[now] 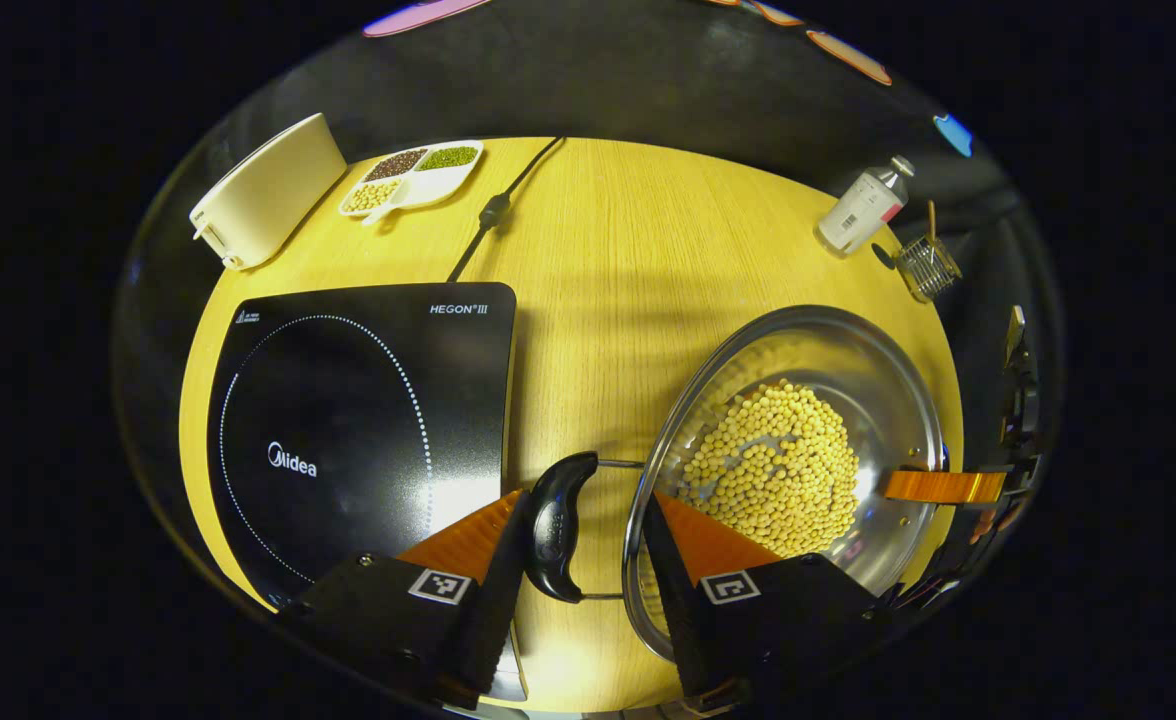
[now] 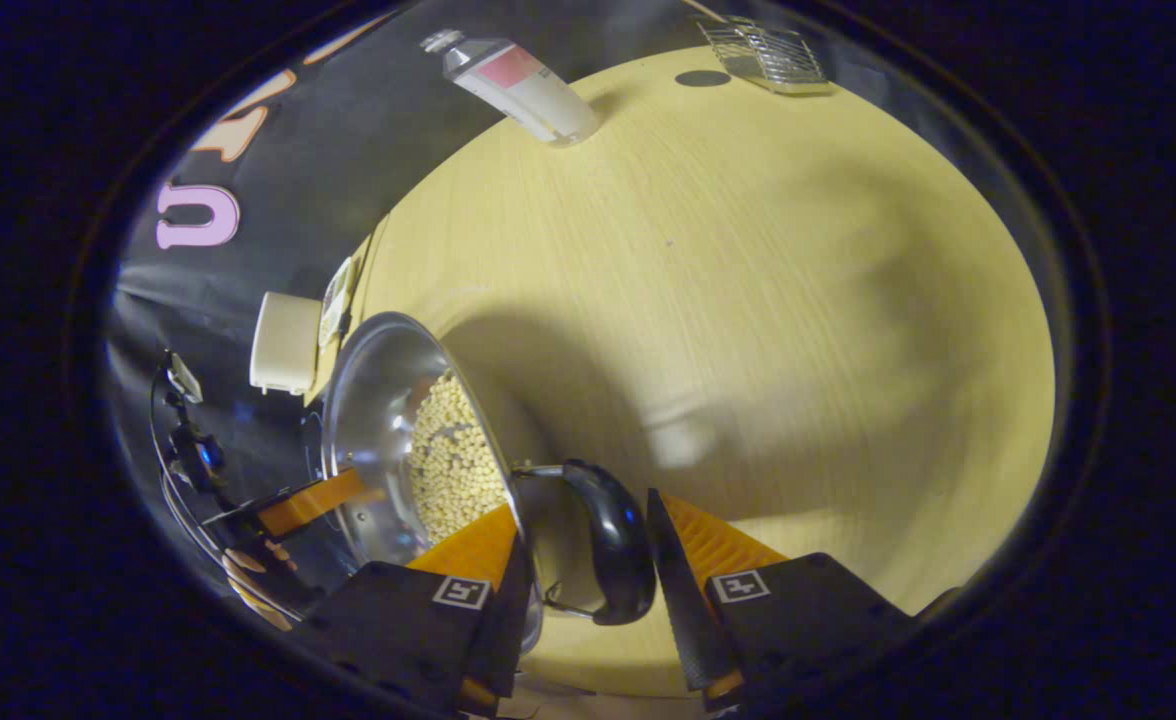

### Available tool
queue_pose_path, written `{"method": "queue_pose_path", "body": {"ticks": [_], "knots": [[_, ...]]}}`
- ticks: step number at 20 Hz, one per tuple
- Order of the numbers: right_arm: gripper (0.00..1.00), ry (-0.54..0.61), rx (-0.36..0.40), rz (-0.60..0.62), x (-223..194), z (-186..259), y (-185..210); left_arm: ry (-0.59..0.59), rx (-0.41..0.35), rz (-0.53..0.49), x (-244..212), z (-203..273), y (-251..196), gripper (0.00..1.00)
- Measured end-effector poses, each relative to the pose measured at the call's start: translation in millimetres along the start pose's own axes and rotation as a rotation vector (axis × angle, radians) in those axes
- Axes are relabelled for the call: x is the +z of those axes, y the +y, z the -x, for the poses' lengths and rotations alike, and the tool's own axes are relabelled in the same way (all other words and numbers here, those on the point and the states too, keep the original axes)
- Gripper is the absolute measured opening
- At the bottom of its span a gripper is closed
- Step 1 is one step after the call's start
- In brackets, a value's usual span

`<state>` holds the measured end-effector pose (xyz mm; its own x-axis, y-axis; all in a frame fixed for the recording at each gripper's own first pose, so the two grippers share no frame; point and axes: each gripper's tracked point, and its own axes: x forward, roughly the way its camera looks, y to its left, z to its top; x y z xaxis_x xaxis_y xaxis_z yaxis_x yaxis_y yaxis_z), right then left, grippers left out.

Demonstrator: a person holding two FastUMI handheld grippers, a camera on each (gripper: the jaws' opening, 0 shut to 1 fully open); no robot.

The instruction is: First push the handle of the pot to place it horizontally, then grasp the pot with both hands and set it on the induction cooktop.

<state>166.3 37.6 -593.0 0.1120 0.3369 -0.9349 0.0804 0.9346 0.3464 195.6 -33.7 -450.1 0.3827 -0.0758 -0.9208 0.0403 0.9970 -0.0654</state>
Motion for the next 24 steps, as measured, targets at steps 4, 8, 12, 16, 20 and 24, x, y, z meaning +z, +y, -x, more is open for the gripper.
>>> {"method": "queue_pose_path", "body": {"ticks": [4,8,12,16,20,24], "knots": [[0.51,-0.009,-0.025,0.018,0.4,3.2,-4.4,0.016,0.009,-0.014,-2.1,-1.2,-0.5,0.66],[0.53,-0.053,-0.046,0.06,3.9,0.5,-7.7,0.015,0.008,-0.013,-5.8,-2.2,-2.7,0.64],[0.48,-0.069,-0.061,0.093,2.2,7.3,-11.6,0.02,0.008,-0.004,-10.6,-3.9,-5.3,0.63],[0.48,-0.076,-0.067,0.112,-4.1,19.0,-14.7,0.015,0.009,-0.011,-9.1,-3.9,-5.9,0.6],[0.48,-0.086,-0.072,0.123,-3.2,30.9,-18.2,0.018,-0.003,0.004,-7.7,1.6,-2.6,0.65],[0.48,-0.079,-0.076,0.128,-15.6,47.4,-18.9,0.02,-0.013,-0.013,-6.9,0.4,-4.3,0.63]]}}
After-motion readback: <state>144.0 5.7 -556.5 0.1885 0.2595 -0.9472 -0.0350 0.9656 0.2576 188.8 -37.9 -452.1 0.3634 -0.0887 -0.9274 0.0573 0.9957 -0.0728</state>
